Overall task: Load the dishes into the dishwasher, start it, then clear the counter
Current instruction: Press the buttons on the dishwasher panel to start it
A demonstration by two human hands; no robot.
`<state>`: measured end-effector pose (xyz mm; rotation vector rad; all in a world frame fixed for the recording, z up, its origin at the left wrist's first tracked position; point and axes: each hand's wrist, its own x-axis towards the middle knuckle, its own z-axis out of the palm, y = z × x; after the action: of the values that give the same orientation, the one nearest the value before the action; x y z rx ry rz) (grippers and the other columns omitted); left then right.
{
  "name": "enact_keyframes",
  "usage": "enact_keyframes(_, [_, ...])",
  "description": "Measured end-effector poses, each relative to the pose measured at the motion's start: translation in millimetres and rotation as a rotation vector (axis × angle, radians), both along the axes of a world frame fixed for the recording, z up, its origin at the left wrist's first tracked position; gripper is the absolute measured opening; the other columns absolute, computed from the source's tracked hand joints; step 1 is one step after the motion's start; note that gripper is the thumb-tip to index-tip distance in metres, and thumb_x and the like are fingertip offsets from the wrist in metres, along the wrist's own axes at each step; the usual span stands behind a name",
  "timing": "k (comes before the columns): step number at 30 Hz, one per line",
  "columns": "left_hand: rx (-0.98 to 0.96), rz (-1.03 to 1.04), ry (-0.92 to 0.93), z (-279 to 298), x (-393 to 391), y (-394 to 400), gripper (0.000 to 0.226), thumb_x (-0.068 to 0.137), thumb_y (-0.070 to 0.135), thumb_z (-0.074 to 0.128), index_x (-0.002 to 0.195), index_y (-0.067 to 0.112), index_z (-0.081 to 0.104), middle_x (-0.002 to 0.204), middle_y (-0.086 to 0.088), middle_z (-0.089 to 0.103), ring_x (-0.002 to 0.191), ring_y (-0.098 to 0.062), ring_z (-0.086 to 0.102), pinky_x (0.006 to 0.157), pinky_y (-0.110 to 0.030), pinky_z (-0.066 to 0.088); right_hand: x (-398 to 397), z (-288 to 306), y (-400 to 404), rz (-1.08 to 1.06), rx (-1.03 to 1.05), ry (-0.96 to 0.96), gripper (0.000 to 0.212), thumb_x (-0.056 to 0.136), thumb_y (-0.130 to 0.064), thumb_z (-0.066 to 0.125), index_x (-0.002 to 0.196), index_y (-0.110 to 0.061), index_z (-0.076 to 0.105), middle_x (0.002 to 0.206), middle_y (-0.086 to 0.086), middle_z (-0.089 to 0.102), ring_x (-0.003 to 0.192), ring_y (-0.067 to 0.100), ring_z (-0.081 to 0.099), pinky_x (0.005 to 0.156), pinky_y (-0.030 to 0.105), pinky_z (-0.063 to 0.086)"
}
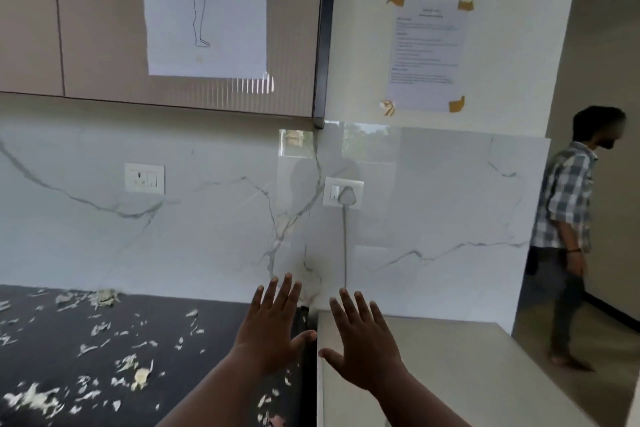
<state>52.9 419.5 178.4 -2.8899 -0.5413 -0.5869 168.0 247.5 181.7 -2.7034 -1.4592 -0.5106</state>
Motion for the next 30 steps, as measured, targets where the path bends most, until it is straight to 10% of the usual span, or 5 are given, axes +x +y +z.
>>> enact_keyframes(4, [0.082,0.034,-0.052,20,38,31,0.087,0.088,0.077,0.021,0.143,0.012,0.041,0.147,-0.013,0.045,0.131,-0.032,0.047,0.108,-0.043,0.015,42,25,41,-0.021,0.096,-0.038,0.088,0.076,-0.071,0.036,0.139,-0.012,0.049,0.147,0.012,0.045,0.132,0.033,0.047,0.101,0.048,0.04])
enact_keyframes(9, [0.119,0.074,-0.086,41,72,62,0.086,0.089,0.075,0.023,0.142,0.011,0.043,0.147,-0.013,0.044,0.133,-0.032,0.045,0.108,-0.043,0.014,98,60,89,0.004,0.2,-0.101,0.089,0.095,-0.057,0.038,0.152,-0.009,-0.011,0.152,0.007,-0.023,0.146,0.031,-0.016,0.113,0.045,-0.014])
enact_keyframes(16, [0.202,0.135,-0.116,53,126,109,0.085,0.088,0.075,0.031,0.142,0.011,0.043,0.148,-0.012,0.044,0.132,-0.032,0.046,0.108,-0.042,0.015,182,85,161,0.011,0.289,-0.172,0.103,0.046,-0.054,0.085,0.129,0.001,0.059,0.136,0.02,0.055,0.129,0.037,0.05,0.106,0.049,0.035])
enact_keyframes(30, [0.121,0.214,0.007,4,169,135,0.086,0.087,0.078,0.024,0.142,0.014,0.042,0.144,-0.009,0.048,0.129,-0.03,0.05,0.113,-0.041,0.013,241,91,214,-0.075,0.239,-0.279,0.089,0.083,-0.041,0.061,0.149,0.005,0.023,0.158,0.022,0.019,0.148,0.037,0.002,0.113,0.048,-0.024])
